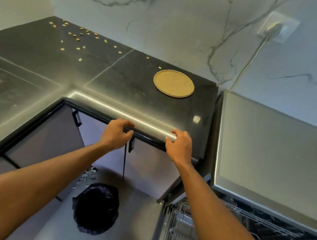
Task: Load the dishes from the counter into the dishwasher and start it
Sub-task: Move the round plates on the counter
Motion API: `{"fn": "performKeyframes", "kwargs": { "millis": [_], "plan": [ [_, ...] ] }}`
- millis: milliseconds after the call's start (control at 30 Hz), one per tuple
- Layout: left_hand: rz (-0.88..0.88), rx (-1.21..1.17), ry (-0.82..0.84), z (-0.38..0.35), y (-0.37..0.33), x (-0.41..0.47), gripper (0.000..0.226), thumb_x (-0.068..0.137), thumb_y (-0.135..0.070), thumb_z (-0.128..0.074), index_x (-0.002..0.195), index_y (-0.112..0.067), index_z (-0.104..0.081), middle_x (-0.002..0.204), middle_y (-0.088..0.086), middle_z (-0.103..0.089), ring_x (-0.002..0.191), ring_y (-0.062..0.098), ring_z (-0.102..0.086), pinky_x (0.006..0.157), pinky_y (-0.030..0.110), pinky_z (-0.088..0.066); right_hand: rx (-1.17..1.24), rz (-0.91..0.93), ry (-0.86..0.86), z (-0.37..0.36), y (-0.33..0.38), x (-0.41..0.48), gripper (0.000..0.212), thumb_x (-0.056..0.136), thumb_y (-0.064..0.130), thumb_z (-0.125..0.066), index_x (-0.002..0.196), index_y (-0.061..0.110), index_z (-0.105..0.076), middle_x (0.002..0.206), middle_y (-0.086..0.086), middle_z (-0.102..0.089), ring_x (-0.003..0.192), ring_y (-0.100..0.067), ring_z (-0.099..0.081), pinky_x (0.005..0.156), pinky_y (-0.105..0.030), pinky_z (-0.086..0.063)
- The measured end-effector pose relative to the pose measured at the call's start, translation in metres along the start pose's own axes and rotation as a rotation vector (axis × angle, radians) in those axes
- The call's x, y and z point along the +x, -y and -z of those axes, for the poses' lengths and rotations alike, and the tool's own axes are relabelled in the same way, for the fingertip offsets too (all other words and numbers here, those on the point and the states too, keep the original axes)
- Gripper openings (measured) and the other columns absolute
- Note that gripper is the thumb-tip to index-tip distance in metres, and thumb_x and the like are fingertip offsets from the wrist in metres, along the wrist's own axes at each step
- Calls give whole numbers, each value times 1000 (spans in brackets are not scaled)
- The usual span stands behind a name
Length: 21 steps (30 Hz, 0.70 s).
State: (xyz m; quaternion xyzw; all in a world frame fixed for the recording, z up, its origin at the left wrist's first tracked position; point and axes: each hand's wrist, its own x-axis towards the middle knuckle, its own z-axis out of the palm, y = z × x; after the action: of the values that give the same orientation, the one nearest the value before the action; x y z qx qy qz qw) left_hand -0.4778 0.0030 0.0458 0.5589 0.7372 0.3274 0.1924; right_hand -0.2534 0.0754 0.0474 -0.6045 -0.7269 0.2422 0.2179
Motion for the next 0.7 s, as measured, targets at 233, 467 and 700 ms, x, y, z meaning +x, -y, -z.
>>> {"fn": "performKeyframes", "kwargs": {
  "millis": [233,467,700],
  "plan": [
    [2,103,-42,-36,7,100,37,81,-26,-72,116,-14,-68,110,8,-66,106,28,-59,93,38,-46,-76,-57,-6,-14,-26,86,42,94,38,-60,129,16,-58,125,-4,-48,115,-26,-45,98,-42,-48],
    [-38,185,-85,-69,8,218,61,77,-48,-62,127,-12,-60,121,8,-62,113,27,-55,105,44,-37,-100,-123,-108,-27,-24,207,46,97,41,-58,131,11,-54,126,-6,-41,113,-25,-40,97,-38,-45],
    [2,274,-88,-91,-1,294,70,85,-66,-47,140,-22,-40,138,0,-48,133,22,-40,119,53,-21,21,-270,-143,-26,-16,309,35,103,40,-47,113,9,-59,123,-7,-41,109,-26,-44,92,-38,-42]
  ]
}}
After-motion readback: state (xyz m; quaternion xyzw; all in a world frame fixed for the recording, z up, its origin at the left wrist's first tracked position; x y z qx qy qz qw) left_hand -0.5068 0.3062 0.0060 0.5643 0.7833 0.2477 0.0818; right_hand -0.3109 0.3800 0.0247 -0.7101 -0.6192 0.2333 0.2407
